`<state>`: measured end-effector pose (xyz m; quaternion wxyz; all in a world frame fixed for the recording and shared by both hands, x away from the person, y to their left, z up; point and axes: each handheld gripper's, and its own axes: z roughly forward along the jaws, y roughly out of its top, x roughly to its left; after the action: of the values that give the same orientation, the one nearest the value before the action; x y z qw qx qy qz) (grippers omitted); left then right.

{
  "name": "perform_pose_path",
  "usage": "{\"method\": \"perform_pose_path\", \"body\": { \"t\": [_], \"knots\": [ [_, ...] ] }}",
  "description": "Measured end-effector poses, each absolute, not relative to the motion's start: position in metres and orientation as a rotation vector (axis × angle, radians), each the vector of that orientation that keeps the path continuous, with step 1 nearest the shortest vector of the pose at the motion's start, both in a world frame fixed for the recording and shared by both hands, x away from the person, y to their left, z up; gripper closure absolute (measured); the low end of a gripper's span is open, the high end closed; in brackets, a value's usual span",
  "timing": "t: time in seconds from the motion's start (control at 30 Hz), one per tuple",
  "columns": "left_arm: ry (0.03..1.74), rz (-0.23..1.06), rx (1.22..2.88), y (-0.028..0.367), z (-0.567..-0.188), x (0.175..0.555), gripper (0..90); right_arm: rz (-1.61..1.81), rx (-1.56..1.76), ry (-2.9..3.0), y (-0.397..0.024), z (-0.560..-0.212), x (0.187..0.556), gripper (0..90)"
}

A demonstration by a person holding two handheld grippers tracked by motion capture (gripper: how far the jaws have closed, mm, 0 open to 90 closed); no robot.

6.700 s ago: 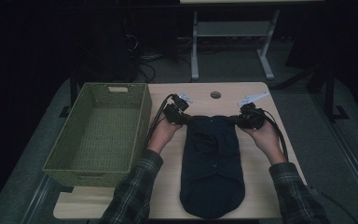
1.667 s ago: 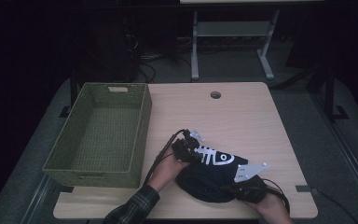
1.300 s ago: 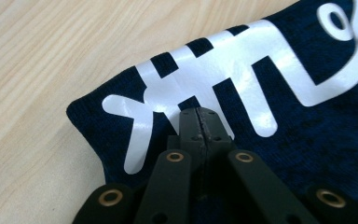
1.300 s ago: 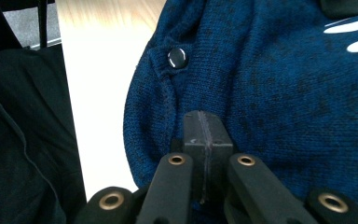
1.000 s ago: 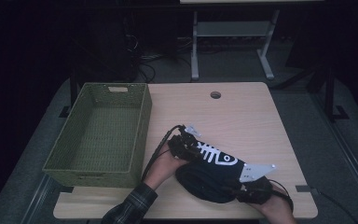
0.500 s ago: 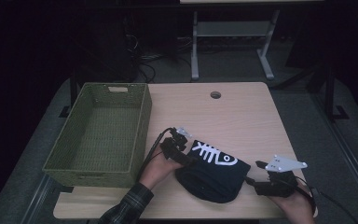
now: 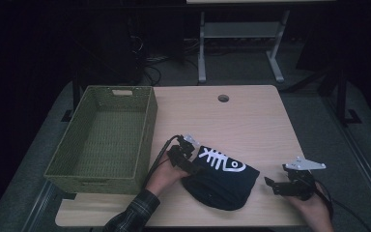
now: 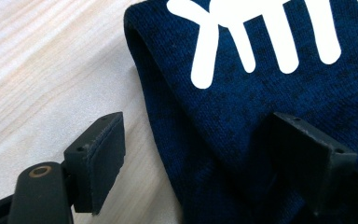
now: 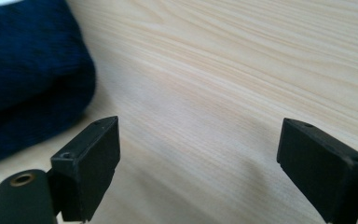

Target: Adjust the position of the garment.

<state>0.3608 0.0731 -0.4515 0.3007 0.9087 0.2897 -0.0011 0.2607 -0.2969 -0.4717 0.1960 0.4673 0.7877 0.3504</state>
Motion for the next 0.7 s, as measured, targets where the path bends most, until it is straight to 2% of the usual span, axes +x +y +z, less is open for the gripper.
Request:
{"method": "perform_pose_path", "body": {
  "t": [0.2, 0.5, 0.7],
  "knots": [
    [0.753, -0.056, 2.385, 0.0745, -0.4557, 0.3615, 23.8, 0.915, 1.319, 2.211, -0.2919, -0.4800, 0.2657, 10.5],
    [0.696, -0.179, 2.353, 0.0768, -0.4574, 0.3630, 49.7, 0.943, 1.328, 2.196, -0.2887, -0.4823, 0.2674, 10.1],
    [0.686, -0.216, 2.358, 0.0755, -0.4567, 0.3636, 61.8, 0.956, 1.349, 2.206, -0.2888, -0.4828, 0.2699, 9.6]
  ]
}}
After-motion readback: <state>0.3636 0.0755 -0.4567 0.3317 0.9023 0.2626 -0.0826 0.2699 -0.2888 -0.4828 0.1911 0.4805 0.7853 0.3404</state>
